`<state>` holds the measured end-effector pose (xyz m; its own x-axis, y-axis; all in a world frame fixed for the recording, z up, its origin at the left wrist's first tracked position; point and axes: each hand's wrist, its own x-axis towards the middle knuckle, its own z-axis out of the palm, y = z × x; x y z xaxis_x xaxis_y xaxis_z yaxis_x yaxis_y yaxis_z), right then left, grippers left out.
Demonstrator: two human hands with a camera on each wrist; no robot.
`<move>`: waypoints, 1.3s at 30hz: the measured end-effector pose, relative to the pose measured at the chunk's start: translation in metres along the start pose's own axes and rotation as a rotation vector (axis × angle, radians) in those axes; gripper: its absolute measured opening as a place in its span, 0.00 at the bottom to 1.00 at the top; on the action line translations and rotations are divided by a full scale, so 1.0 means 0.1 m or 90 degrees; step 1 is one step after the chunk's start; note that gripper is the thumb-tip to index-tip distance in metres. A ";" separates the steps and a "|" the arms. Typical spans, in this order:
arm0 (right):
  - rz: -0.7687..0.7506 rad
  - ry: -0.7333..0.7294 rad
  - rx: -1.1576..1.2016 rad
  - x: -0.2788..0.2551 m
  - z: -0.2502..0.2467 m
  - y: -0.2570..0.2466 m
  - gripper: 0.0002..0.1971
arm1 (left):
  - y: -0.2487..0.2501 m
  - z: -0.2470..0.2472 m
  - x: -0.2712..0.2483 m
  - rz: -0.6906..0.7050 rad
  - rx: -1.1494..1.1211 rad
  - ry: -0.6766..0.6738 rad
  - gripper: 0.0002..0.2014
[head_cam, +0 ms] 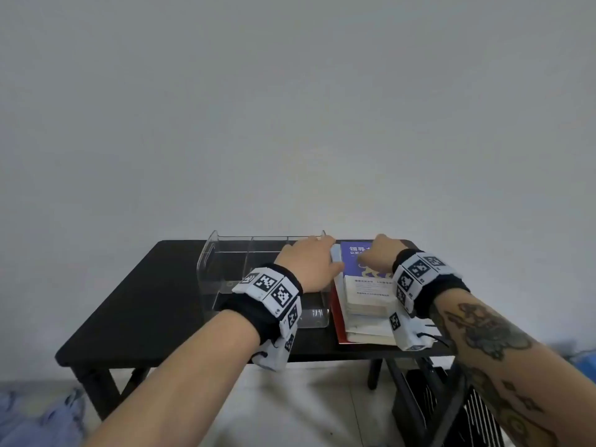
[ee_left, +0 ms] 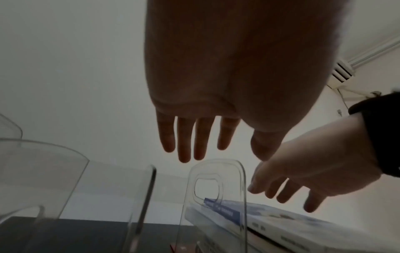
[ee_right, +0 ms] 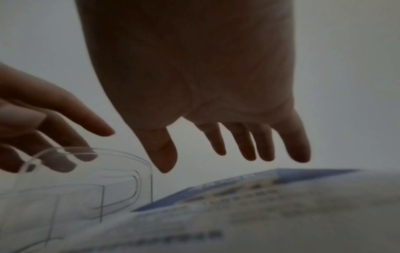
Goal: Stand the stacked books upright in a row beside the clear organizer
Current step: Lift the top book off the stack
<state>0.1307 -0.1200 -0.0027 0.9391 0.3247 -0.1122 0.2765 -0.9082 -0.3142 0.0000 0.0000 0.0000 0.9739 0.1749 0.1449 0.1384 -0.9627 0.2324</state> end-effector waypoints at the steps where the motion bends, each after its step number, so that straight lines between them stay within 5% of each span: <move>1: 0.004 -0.032 -0.007 0.02 0.02 0.04 0.11 | 0.01 0.01 0.00 -0.002 0.006 -0.023 0.26; 7: 0.084 -0.064 -0.064 0.06 0.06 0.28 0.41 | 0.05 0.12 0.03 0.009 0.042 -0.069 0.19; 12: 0.092 -0.067 -0.110 0.10 0.01 0.38 0.48 | 0.09 0.12 0.01 0.003 0.038 -0.063 0.13; 15: 0.106 -0.062 -0.119 0.00 -0.09 0.40 0.41 | 0.10 0.13 -0.01 -0.006 0.027 -0.075 0.14; 19: 0.076 -0.004 -0.066 -0.08 -0.21 0.47 0.12 | 0.12 0.14 -0.02 -0.008 0.009 -0.059 0.25; 28: -0.022 0.205 0.545 -0.23 -0.56 0.40 0.05 | 0.18 -0.03 0.00 -0.050 -0.116 0.069 0.31; 33: -0.123 0.168 0.825 -0.43 -0.71 0.06 0.14 | 0.16 -0.20 -0.03 -0.127 -0.514 0.106 0.36; 36: -0.177 0.157 0.877 -0.49 -0.68 -0.13 0.14 | 0.08 -0.25 -0.04 -0.125 -0.758 0.063 0.22; 39: -0.207 0.143 0.850 -0.46 -0.58 -0.26 0.13 | -0.01 -0.33 -0.11 -0.119 -0.835 0.078 0.15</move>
<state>0.0921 -0.1269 0.0655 0.9183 0.3059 0.2513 0.2048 0.1760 -0.9628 -0.0168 0.0056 0.0301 0.9273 0.3659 0.0788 -0.0750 -0.0246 0.9969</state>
